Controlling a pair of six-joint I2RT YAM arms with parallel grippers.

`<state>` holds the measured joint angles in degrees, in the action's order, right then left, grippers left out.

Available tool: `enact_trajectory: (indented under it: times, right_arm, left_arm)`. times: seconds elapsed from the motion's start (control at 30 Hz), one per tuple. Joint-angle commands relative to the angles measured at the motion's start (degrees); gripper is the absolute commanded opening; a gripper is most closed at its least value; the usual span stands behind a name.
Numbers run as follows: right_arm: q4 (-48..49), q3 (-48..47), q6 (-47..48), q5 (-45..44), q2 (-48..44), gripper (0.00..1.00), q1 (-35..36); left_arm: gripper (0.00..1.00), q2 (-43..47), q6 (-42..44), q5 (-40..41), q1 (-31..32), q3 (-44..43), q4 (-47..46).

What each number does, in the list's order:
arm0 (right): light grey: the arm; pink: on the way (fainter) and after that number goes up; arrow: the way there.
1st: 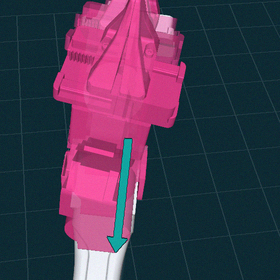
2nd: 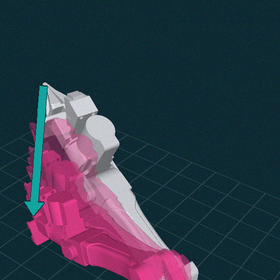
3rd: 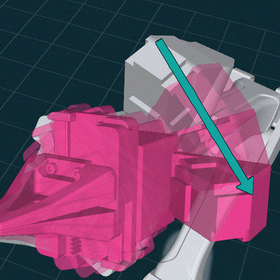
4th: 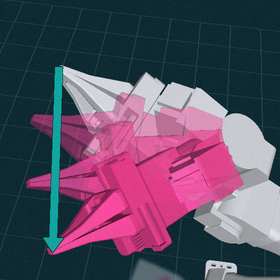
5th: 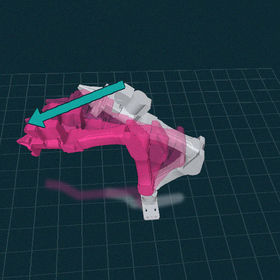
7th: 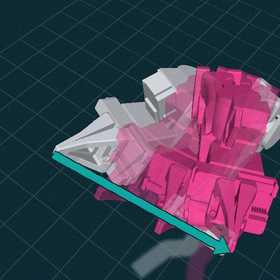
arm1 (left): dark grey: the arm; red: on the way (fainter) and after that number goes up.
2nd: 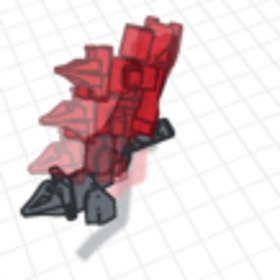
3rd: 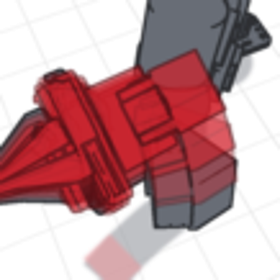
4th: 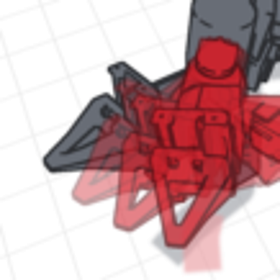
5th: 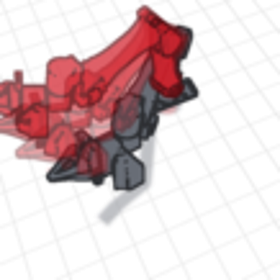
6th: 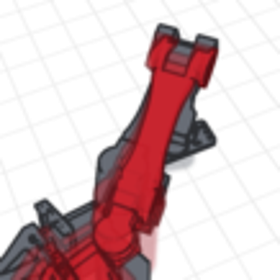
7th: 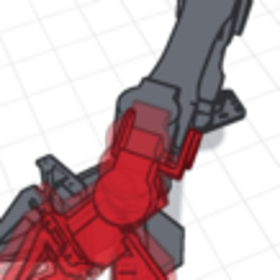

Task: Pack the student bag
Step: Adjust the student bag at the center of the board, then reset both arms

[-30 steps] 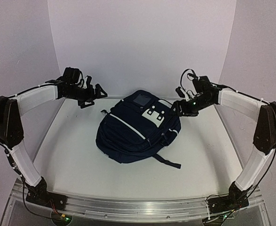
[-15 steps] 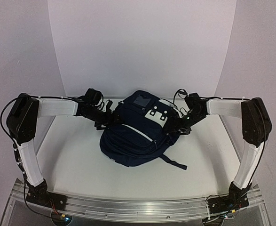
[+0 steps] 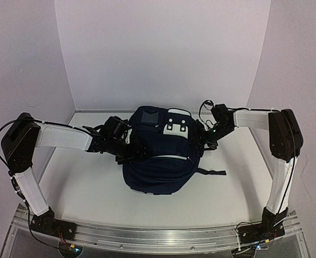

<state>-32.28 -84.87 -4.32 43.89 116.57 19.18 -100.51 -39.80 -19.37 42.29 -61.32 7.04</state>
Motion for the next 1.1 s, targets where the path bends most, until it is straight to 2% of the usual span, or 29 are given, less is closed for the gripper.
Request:
enact_trajectory:
  times: [0.0,0.2,0.33,0.5,0.7,0.87,1.07]
  right_arm:
    - [4.38,1.32,-0.91,6.16,-1.61,0.98,4.11]
    - [4.84,4.08,-0.68,4.86,-7.49,0.98,4.19]
    - [4.69,3.98,-0.52,2.88,-11.93,0.98,4.1]
    - [3.58,1.45,0.55,-2.43,-17.93,0.98,3.62]
    - [1.41,-4.27,3.81,-11.3,-24.6,0.98,3.12]
    - [1.32,-6.14,5.71,-16.05,-28.68,0.98,1.99]
    - [1.11,-1.6,8.81,-19.5,-31.86,0.98,-0.22]
  left_arm:
    - [1.0,-0.12,0.57,-7.21,6.84,-0.01,-1.58]
    - [1.0,1.88,1.26,-7.51,7.21,-0.68,0.85]
    - [1.0,5.98,4.6,-2.69,6.71,-3.58,8.63]
    - [1.0,10.85,8.98,-1.08,3.81,-11.82,19.28]
    - [1.0,14.35,12.98,-4.09,-6.44,-20.95,26.77]
    - [1.0,14.66,15.21,1.59,-15.88,-27.72,34.61]
    - [1.0,15.94,17.44,8.55,-22.42,-27.29,36.73]
